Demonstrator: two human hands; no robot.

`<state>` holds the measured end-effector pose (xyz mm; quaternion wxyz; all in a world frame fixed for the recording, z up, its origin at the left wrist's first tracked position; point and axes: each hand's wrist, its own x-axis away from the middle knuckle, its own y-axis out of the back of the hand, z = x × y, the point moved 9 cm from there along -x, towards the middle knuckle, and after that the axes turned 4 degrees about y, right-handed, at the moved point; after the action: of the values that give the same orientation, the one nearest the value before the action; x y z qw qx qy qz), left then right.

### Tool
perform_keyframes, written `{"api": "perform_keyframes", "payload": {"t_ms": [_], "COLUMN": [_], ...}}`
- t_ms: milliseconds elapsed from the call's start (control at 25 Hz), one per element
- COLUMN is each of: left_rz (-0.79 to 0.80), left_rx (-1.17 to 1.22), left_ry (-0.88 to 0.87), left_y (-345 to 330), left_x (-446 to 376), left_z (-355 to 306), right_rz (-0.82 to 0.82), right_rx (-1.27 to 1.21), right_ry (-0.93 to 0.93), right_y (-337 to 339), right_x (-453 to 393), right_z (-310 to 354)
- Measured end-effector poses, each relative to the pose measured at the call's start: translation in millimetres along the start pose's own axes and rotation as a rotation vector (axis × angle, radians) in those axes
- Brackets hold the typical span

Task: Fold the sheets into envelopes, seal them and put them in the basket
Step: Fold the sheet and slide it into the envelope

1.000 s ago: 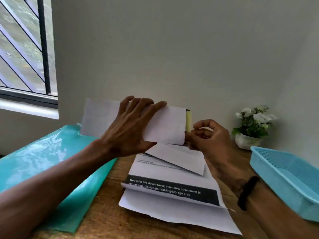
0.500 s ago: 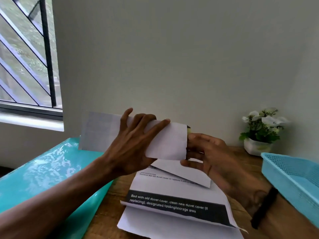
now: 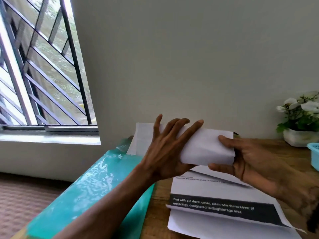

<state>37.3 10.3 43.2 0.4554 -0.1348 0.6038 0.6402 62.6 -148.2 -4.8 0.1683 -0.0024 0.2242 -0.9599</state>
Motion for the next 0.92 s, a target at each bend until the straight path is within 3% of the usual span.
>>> {"api": "perform_keyframes", "payload": {"t_ms": [400, 480, 560, 640, 680, 760, 840, 920], "left_rz": [-0.034, -0.076, -0.123, -0.128, -0.120, -0.102, -0.105, -0.122], "left_rx": [-0.077, -0.079, -0.088, -0.117, -0.129, -0.133, -0.132, -0.123], "left_ry": [0.003, 0.024, 0.062, 0.105, 0.128, 0.176, 0.214, 0.240], "left_y": [-7, -7, -5, -6, -7, -11, -12, -11], "left_x": [2, 4, 5, 6, 6, 9, 13, 15], "left_z": [3, 9, 20, 32, 40, 57, 72, 82], "right_rz": [0.202, 0.173, 0.016, -0.200, -0.259, -0.208, -0.111, -0.077], "right_rx": [0.064, 0.091, 0.171, 0.414, 0.673, 1.238, 1.536, 1.643], "right_ry": [-0.048, -0.010, 0.074, 0.211, 0.298, 0.370, 0.229, 0.102], "right_y": [-27, -23, -3, 27, 37, 40, 49, 60], "right_x": [11, 7, 0, -1, -2, -6, -14, -18], "right_z": [-2, 2, 14, 34, 46, 54, 39, 26]}}
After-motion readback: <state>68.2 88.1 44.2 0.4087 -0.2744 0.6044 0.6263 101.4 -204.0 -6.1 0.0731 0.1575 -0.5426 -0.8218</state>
